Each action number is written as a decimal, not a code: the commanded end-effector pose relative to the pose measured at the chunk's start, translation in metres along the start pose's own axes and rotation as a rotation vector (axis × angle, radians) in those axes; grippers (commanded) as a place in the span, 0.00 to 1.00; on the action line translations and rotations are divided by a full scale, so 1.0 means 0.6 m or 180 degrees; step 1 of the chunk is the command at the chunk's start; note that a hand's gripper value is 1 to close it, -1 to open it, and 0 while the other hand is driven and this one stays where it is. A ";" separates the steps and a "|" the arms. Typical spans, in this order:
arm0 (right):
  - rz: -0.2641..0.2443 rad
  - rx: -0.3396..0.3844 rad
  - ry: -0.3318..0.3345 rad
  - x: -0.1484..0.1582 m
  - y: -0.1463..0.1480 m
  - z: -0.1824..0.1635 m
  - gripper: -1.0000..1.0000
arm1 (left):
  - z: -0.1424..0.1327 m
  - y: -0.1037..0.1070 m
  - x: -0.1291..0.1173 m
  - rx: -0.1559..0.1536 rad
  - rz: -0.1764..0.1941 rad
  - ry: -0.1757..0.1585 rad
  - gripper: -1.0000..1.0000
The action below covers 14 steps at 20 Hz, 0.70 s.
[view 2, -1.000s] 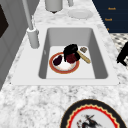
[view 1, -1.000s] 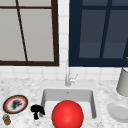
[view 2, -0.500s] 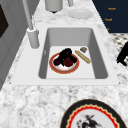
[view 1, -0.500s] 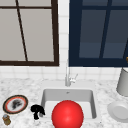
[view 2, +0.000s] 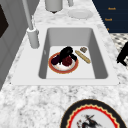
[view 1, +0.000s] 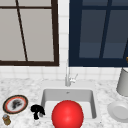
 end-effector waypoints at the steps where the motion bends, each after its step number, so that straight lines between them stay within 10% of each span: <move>1: 0.0013 -0.0111 0.0022 -0.007 -0.025 0.019 0.00 | 0.000 0.000 0.000 0.0000 0.0000 0.0000 0.50; 14: 0.0007 -0.0244 -0.0015 -0.047 -0.057 0.087 0.00 | 0.000 0.000 0.000 0.0000 0.0000 0.0000 0.50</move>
